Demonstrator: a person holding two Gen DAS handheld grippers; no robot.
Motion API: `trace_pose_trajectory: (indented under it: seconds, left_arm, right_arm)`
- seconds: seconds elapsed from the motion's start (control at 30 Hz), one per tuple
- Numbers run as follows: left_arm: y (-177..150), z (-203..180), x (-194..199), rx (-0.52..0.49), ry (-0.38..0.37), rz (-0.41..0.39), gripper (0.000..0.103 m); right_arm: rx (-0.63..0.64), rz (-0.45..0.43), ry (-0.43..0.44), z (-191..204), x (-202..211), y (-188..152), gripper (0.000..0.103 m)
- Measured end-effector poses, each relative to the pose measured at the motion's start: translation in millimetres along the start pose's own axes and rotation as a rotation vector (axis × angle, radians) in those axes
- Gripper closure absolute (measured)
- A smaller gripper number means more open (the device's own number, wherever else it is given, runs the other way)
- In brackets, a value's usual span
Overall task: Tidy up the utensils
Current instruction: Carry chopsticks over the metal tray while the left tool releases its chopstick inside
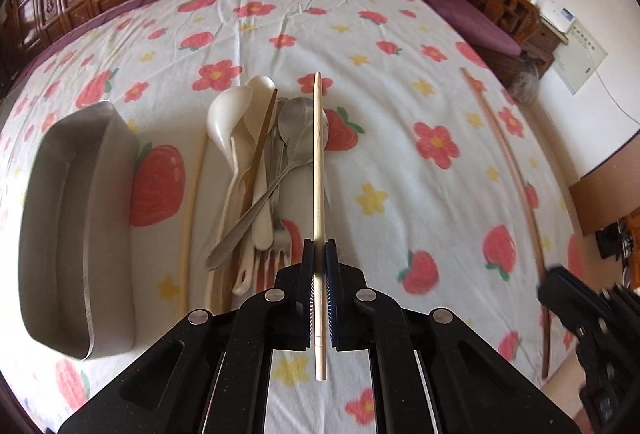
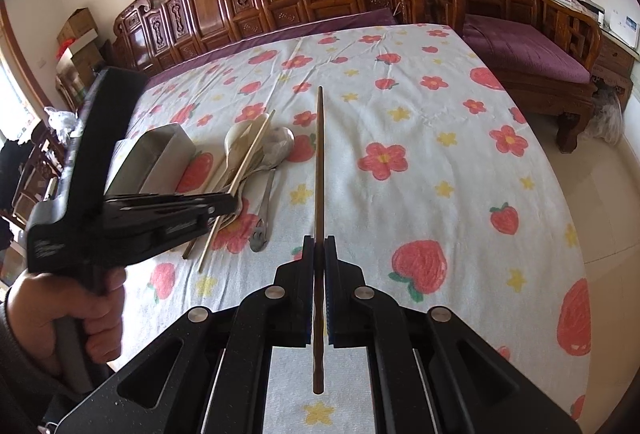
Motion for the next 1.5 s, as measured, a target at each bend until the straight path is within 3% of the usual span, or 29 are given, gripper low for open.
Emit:
trace_pose_trajectory:
  seconds: [0.23, 0.67, 1.0, 1.2, 1.5]
  left_arm:
    - [-9.6, 14.0, 36.7, -0.058, 0.001, -0.058, 0.098]
    - [-11.0, 63.9, 86.2, -0.077, 0.013, -0.121, 0.098]
    - [-9.2, 117.4, 90.8, -0.035, 0.061, -0.132, 0.098]
    - [1.1, 149.2, 92.1, 0.025, 0.047, -0.158, 0.098]
    - [13.3, 185.7, 75.4, 0.057, 0.048, -0.148, 0.098]
  right_arm:
    - [0.036, -0.031, 0.009, 14.8, 7.7, 4.2, 0.097]
    - [0.121, -0.081, 0.041, 60.9, 23.6, 9.4, 0.097]
    - [0.185, -0.093, 0.062, 91.5, 32.6, 6.4, 0.097]
    - [0.243, -0.084, 0.06, 115.6, 29.2, 0.2, 0.097]
    - [0.264, -0.058, 0.065, 154.5, 0.2, 6.6, 0.097]
Point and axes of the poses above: each gripper's, at about its wrist camera, not at the fingertips, and x roughly against the way its jaws point, z to its left, y to its top, the point moved 4 cm from there along -x, roughly the way its jaws point, and after that the axes turned 9 degrees about x, right-handed, at the moved point
